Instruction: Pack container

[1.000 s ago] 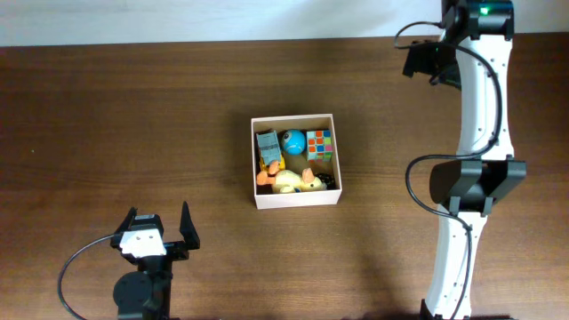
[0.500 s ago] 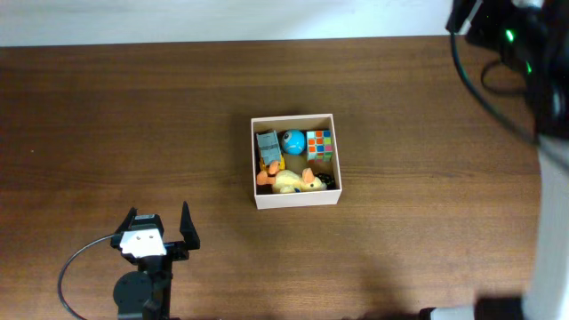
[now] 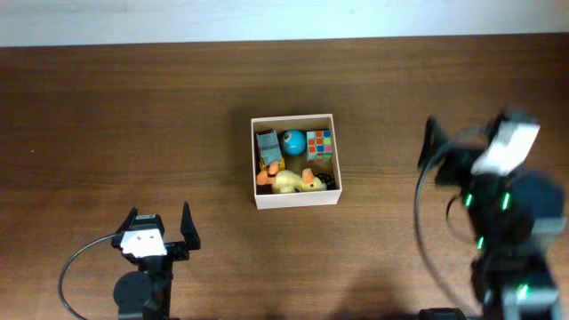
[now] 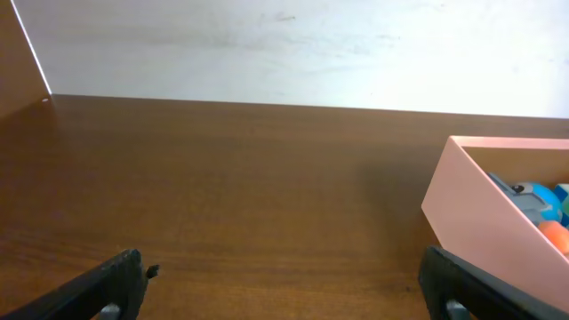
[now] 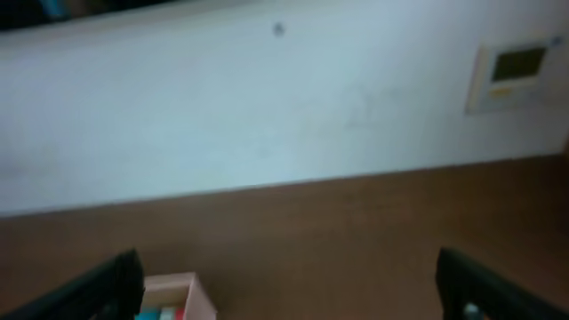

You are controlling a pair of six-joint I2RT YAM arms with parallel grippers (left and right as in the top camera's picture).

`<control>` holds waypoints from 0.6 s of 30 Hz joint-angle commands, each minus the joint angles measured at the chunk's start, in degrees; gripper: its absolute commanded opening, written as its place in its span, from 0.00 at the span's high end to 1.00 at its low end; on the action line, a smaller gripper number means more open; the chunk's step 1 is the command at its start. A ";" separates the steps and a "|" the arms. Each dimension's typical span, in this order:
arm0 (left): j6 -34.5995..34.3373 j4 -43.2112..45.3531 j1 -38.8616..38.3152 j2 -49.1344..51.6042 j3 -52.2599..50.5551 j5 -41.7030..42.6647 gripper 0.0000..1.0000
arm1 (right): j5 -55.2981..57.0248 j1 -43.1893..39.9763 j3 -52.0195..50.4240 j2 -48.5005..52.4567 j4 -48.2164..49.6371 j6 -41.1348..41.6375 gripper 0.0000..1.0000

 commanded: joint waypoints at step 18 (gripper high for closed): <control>1.09 0.20 -0.17 -0.55 -0.52 0.66 0.01 | -9.09 0.42 -36.30 -32.96 3.15 -6.62 0.01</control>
